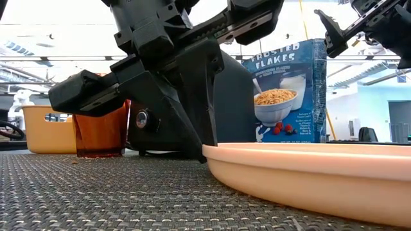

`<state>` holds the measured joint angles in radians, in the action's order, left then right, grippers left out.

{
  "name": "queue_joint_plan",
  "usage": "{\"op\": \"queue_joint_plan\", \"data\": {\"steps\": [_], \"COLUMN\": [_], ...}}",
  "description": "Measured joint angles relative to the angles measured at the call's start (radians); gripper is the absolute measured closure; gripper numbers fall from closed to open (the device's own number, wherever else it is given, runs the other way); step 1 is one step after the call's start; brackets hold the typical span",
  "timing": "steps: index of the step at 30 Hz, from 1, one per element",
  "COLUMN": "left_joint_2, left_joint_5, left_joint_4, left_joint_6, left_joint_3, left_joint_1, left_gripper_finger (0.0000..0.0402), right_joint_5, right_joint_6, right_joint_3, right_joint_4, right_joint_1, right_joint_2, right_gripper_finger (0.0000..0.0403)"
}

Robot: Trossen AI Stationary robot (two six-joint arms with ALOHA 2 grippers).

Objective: Arrange a breakfast setting
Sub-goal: Put the light orange plate to the center of the gray tablemat

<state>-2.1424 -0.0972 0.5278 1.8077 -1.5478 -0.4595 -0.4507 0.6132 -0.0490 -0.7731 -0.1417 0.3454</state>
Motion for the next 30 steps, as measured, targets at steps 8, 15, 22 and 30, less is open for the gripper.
{"op": "queue_joint_plan", "data": {"steps": [8, 15, 22, 30], "left_joint_2": [0.001, 0.011, 0.071, 0.135], "left_joint_5": [0.047, 0.055, 0.045, 0.052], "left_joint_4": [0.001, 0.020, 0.131, 0.263], "left_joint_6": [-0.021, -0.025, -0.025, -0.012], "left_joint_3": [0.000, 0.000, 0.000, 0.000], "left_joint_1": [-0.001, -0.005, -0.017, -0.048], "left_gripper_finger": [0.0367, 0.0367, 0.0367, 0.0367], "right_joint_5": [0.000, 0.000, 0.000, 0.000], "right_joint_6": [0.000, 0.000, 0.000, 0.003], "right_joint_3": [0.000, 0.000, 0.000, 0.000], "right_joint_4": [0.000, 0.000, 0.000, -0.001], "right_joint_1": [0.000, 0.000, 0.000, 0.000], "right_joint_2": [0.000, 0.000, 0.000, 0.002], "right_gripper_finger": [0.0003, 0.0003, 0.0003, 0.0003]}}
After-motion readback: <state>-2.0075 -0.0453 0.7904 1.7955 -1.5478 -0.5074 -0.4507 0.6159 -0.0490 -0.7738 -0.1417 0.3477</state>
